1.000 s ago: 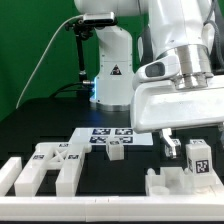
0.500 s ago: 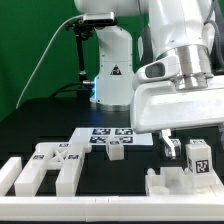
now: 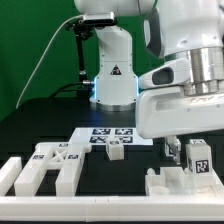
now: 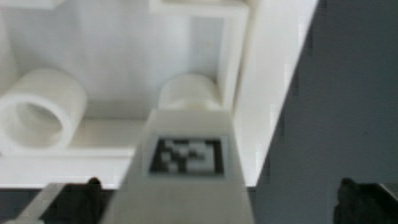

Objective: Assemble chair

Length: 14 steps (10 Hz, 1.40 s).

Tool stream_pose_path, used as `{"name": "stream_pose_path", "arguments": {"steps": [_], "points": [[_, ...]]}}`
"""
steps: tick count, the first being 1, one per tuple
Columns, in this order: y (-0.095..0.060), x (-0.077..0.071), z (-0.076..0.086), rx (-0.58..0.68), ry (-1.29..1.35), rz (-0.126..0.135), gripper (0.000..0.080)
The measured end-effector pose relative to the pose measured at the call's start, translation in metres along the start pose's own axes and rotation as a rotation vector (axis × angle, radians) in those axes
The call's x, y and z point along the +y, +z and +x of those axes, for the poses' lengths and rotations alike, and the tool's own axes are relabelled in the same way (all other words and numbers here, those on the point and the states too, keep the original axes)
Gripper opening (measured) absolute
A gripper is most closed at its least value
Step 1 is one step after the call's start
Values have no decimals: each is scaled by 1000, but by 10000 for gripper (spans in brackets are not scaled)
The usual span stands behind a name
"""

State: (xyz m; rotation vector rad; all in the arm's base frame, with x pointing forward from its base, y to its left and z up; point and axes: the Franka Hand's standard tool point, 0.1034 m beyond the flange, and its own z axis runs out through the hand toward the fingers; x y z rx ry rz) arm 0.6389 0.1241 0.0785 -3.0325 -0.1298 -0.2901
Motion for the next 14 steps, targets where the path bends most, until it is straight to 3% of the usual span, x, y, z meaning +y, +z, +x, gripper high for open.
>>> {"name": "stream_pose_path", "arguments": {"steps": [1,2,4,5,6,11,14], "points": [[-1,-2,1,-128,28,4,649],[-1,-3,14,-84,40,6,649],[1,-2,10,-87,42,5,403],[1,0,10,-87,184,1,403],[1,2,10,-87,296,-5,303],[3,7,11,-90,1002,-34,298],[5,13,11,-120,1495,-2,296]]}}
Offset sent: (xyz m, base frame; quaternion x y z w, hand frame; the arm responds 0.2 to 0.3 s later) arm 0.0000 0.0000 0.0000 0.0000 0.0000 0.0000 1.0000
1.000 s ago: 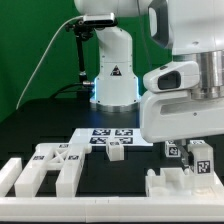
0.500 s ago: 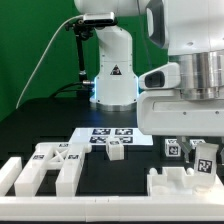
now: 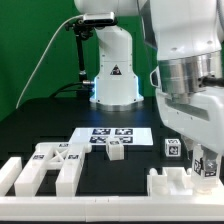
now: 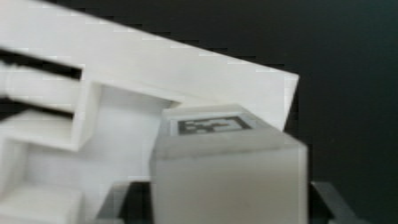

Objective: Assemble chair

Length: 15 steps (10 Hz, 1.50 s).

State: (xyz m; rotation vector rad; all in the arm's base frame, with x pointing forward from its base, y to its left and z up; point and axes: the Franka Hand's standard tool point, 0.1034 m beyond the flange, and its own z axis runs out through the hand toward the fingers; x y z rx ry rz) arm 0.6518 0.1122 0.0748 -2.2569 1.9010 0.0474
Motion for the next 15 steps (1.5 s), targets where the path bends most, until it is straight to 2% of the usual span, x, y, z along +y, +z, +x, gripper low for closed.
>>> {"name": "stream_pose_path", "arguments": {"steps": [1,3,4,5,6,7,11,12,13,14,15], "points": [[0,0,2,-30,135,7,296],[0,0,1,-33,92,8,296],[0,0,0,-31,43,9,476],[0,0,-2,-30,-120,13,590],[0,-1,-4,-23,-361,14,590],[-1,0,-8,-21,-534,14,637],[0,3,-9,-11,-922,9,649],[0,2,-8,31,-1273,-21,649],[-2,-4,-7,74,-1430,-1,649],[0,-3,-8,67,-1337,8,649],[0,-3,-8,63,-1260,15,509]]}}
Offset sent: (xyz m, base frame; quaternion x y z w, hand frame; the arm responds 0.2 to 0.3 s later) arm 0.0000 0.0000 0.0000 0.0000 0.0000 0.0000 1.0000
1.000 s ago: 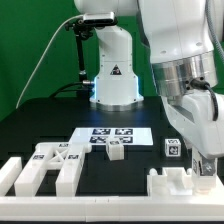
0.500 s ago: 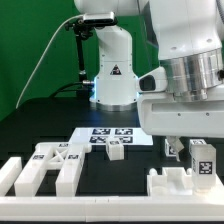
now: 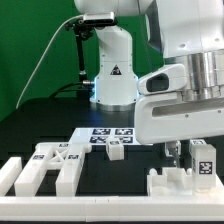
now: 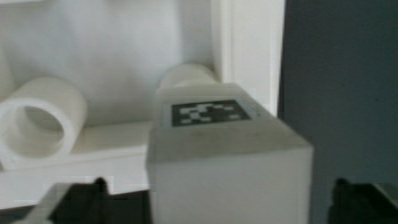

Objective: Assemble chair

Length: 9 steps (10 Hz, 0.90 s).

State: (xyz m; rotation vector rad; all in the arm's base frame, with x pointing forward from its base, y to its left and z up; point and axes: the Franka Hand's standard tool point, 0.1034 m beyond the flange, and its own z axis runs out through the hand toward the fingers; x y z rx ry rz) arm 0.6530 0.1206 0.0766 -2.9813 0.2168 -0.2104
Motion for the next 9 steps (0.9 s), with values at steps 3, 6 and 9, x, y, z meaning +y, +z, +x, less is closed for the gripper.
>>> {"name": "stream_pose_path", "arguments": {"steps": [3,6,9], "points": [[1,3,-1,-5,349,6,304],[1,5,0,-18,797,-6,303],[3,13,1,-80,1486,52,301]]}}
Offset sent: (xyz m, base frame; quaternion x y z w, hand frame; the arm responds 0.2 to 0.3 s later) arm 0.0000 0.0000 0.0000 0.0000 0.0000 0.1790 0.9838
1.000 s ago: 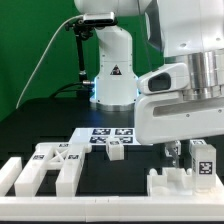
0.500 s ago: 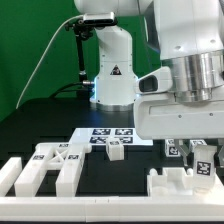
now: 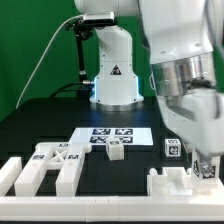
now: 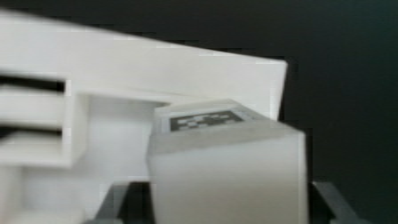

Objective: Assemble chair

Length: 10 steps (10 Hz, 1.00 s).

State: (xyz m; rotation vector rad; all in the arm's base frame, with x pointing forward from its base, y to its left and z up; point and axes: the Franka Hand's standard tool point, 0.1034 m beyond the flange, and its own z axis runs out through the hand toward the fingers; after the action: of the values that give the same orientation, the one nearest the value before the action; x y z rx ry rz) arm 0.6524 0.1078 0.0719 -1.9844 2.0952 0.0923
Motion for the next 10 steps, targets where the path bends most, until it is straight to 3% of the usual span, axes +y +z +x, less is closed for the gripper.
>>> {"name": "stream_pose_path", "arguments": {"steps": [3,4,5,6,7,10], "points": [[0,1,-3,-20,84,1,301],[1,1,-4,-18,52,0,377],[1,2,-7,-2,-200,-3,377],[0,1,-11,0,-418,-6,557],[-1,1,-13,3,-590,-8,621],[0,2,-12,9,-864,-14,648]]}}
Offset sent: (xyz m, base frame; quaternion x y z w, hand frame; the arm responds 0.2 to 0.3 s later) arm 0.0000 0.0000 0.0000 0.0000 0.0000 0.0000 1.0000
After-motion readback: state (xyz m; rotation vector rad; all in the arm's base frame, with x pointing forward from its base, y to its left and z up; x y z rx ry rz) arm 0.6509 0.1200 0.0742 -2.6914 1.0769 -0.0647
